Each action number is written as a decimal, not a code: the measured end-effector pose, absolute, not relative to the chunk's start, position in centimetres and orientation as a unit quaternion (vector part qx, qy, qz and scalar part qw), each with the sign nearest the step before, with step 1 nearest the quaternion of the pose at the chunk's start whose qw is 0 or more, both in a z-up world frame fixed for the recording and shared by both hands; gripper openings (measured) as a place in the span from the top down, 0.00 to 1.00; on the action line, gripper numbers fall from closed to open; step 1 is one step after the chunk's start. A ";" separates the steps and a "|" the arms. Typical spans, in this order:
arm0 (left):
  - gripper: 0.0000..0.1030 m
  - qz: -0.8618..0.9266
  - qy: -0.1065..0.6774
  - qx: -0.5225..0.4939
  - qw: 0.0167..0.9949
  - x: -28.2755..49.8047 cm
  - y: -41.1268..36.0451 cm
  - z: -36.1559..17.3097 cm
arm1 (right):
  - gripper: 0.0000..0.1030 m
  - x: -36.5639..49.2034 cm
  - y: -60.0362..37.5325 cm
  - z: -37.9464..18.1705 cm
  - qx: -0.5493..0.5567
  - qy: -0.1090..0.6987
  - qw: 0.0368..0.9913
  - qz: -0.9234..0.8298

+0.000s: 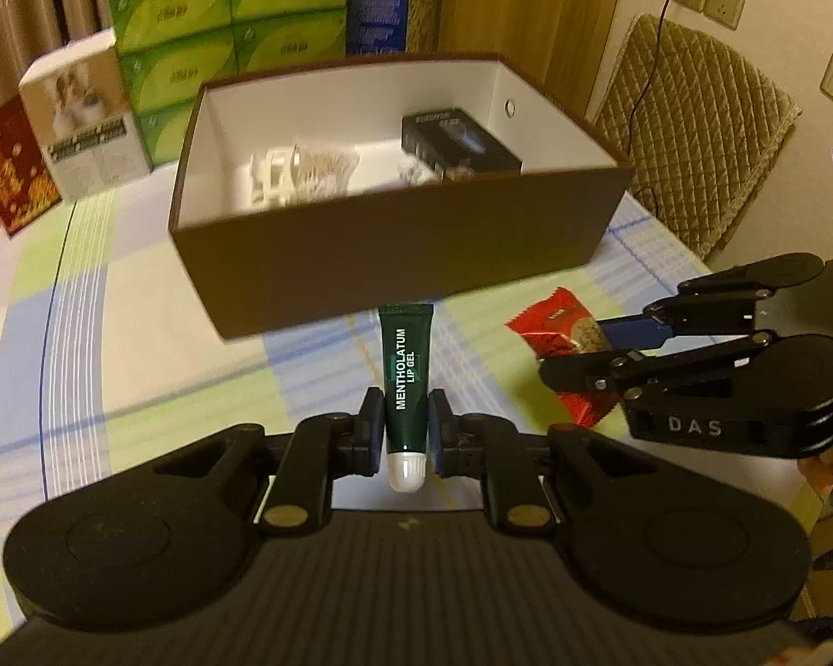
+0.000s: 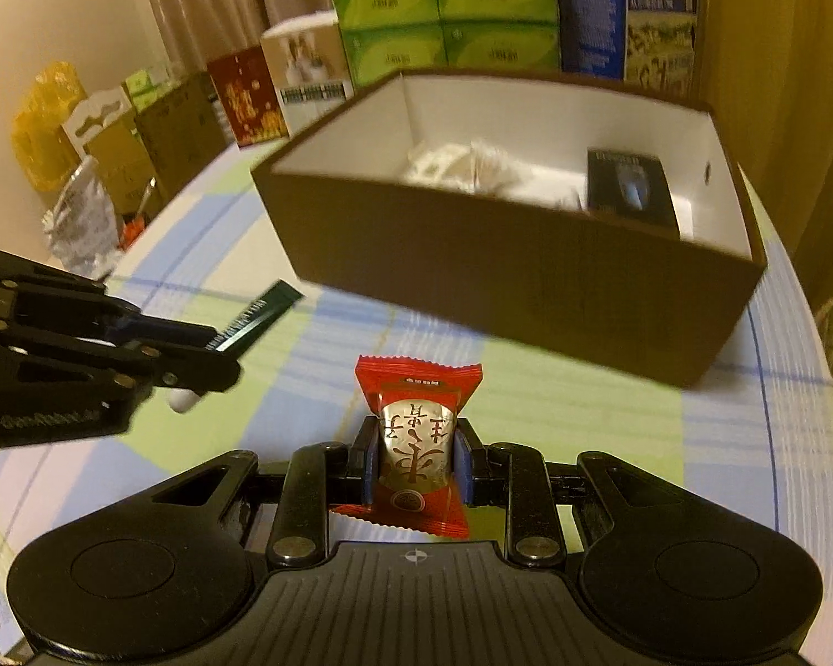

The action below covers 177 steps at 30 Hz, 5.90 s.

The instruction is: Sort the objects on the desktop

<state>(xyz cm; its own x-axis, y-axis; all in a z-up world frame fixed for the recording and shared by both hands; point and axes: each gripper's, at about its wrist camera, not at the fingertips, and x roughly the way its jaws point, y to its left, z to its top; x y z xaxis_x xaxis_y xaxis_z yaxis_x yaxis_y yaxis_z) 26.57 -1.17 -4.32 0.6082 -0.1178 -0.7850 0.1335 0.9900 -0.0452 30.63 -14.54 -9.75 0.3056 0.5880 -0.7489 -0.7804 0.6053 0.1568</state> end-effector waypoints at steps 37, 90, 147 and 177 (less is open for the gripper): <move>0.88 -0.056 0.419 -0.033 0.906 49.0 2.9 -3.8 | 0.77 50.9 -5.1 -7.3 -0.044 0.409 0.818 0.402; 0.16 0.003 0.397 0.003 0.918 47.2 3.9 -1.6 | 0.02 50.6 -9.1 -4.8 -0.004 0.347 0.846 0.405; 0.01 0.102 0.349 -0.018 0.931 17.0 -5.7 5.9 | 0.02 24.8 -24.5 0.9 -0.055 0.314 0.865 0.388; 0.01 0.093 0.371 -0.004 0.924 9.0 -5.9 4.7 | 0.02 16.6 -26.0 0.6 -0.080 0.321 0.874 0.356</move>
<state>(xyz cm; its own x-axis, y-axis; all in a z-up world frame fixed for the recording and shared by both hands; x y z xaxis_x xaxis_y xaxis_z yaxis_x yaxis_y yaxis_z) 9.05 -5.90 4.69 0.7074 0.1683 -0.6865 -0.1746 0.9827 0.0609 16.59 -26.01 0.63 0.5412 0.5709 -0.6174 -0.6737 0.7337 0.0879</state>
